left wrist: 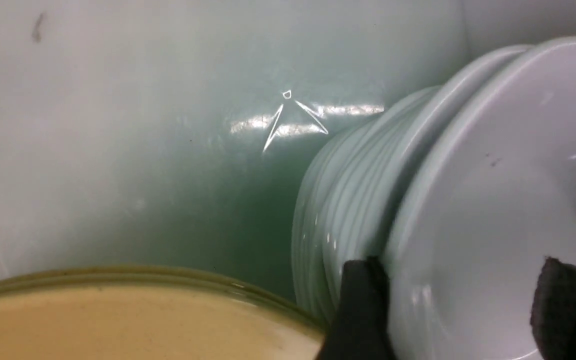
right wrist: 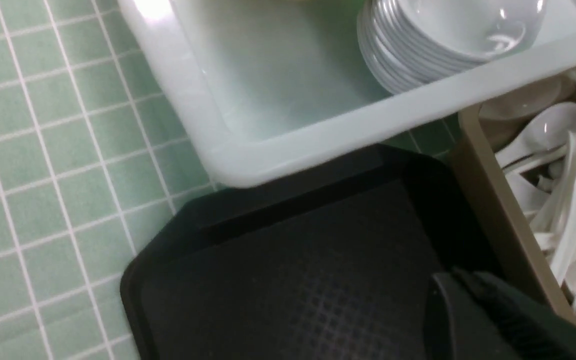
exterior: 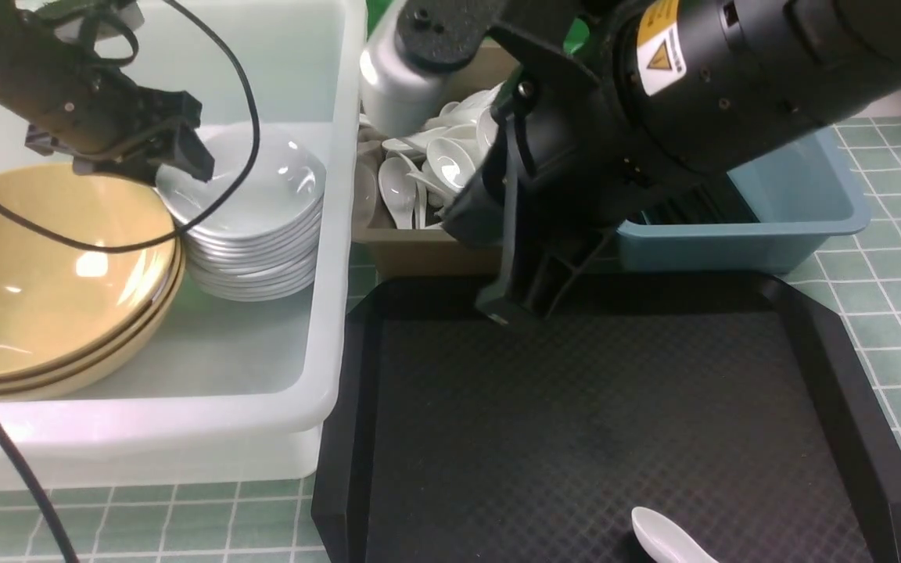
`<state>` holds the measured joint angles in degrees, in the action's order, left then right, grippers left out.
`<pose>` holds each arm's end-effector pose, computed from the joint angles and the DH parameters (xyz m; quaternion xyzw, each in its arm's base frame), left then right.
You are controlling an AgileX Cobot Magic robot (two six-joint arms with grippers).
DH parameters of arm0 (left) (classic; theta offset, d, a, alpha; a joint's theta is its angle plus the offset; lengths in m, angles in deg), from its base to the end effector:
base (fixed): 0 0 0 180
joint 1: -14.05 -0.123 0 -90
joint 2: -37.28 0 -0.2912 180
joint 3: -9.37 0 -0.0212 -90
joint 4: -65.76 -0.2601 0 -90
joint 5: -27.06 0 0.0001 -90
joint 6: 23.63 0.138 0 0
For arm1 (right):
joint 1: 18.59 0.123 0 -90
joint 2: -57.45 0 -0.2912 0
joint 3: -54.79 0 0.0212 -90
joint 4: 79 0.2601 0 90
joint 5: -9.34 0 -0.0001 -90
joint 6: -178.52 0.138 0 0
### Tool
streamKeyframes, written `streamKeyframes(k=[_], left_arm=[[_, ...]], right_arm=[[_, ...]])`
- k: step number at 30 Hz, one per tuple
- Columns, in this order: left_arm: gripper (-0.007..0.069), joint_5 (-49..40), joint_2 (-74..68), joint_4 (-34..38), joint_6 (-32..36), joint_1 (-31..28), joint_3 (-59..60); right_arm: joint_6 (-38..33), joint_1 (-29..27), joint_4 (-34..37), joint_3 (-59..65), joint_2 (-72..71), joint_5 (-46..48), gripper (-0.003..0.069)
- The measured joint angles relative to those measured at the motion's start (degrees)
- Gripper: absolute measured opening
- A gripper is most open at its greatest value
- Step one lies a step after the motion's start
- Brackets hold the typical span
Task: On blue table put chopsticks spoon bowls plates into blue grey white boxes.
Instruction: 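Place the white bowl into the white bin with the other dishes with the left gripper, then reach down and grasp the white spoon resting in the bowl with the right gripper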
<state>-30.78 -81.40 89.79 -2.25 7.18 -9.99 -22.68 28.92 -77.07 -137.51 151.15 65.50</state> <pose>0.4574 0.0072 0.2400 0.0479 0.9604 -0.1415 0.2353 0.2443 0.2724 0.3716 -0.5229 0.7715 0.0984 0.3487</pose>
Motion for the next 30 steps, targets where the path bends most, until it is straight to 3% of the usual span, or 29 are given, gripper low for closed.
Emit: streamKeyframes(k=[3, 7, 14, 17, 21, 26, 30], left_arm=[[0.0514, -3.46, 0.0, -1.71, -0.49, 0.06, -3.49], [0.0521, -11.06, 0.43, -5.64, -4.04, 0.39, -12.43], [0.033, -13.19, 7.13, -8.09, -7.7, 1.45, -18.35], [0.0161, -13.35, 14.14, -9.51, -7.28, 5.06, -15.66], [0.0016, -13.88, 21.91, -9.99, -5.27, 11.68, -6.86], [0.0001, -12.12, 28.18, -10.1, -3.61, 19.14, 6.19], [0.0001, -8.01, 33.26, -10.16, -2.75, 26.55, 19.11]], right_arm=[[0.0, 0.0, -1.08, -0.91, 0.0, 3.98, 0.0068], [0.0, 0.0, -1.93, -1.46, -1.77, 10.71, 0.0069], [3.44, 0.0, -3.73, 0.4, -5.97, 15.13, 0.0074], [4.89, 0.0, -4.21, 6.04, -9.2, 15.13, 0.0076], [5.13, 0.0, -4.37, 17.04, -12.54, 15.31, 0.0078], [6.53, 0.0, -4.37, 27.74, -13.63, 14.55, 0.0078], [9.21, -4.2, -3.83, 37.05, -13.63, 7.14, 0.0078]])
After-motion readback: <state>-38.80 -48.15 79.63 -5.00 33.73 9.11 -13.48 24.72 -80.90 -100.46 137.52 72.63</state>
